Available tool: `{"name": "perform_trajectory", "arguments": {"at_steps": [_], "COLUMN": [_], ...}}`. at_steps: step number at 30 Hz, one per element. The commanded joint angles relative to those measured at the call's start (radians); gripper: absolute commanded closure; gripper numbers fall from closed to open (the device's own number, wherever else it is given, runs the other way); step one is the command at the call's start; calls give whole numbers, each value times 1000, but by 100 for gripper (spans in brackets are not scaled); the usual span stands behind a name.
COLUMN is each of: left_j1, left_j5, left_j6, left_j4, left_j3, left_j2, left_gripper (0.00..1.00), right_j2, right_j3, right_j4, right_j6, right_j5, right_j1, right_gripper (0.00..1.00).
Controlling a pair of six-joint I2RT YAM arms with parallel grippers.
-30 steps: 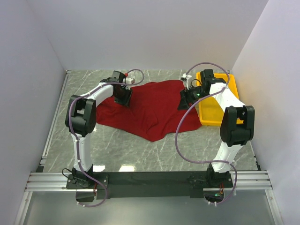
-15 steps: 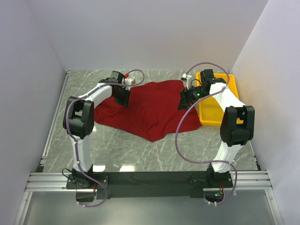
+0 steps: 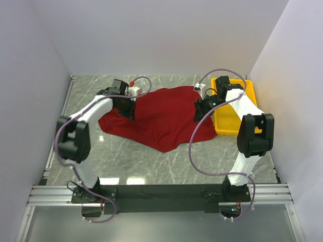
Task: Fold and stack the t-shirts
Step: Flatten the tshirt out
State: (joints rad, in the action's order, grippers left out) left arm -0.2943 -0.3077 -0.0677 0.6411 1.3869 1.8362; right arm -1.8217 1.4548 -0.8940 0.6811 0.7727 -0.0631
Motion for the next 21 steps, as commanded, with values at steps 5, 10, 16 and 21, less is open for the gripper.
{"name": "perform_trajectory", "arguments": {"at_steps": [5, 10, 16, 21], "left_j1": [-5, -9, -13, -14], "left_j5": [-149, -194, -189, -123], "left_j6": [173, 310, 405, 465], "left_j4": [115, 146, 215, 265], "left_j3": [-181, -304, -356, -391], "left_j2": [-333, -448, -554, -606], "left_gripper": [99, 99, 99, 99], "right_j2": [21, 47, 102, 119], "right_j3": [13, -59, -213, -269], "right_j4": [-163, -238, -166, -82], "right_j6": [245, 423, 566, 584], "right_j5": [-108, -159, -347, -441], "right_j1": [-7, -17, -66, -103], "right_gripper": [21, 21, 22, 23]}}
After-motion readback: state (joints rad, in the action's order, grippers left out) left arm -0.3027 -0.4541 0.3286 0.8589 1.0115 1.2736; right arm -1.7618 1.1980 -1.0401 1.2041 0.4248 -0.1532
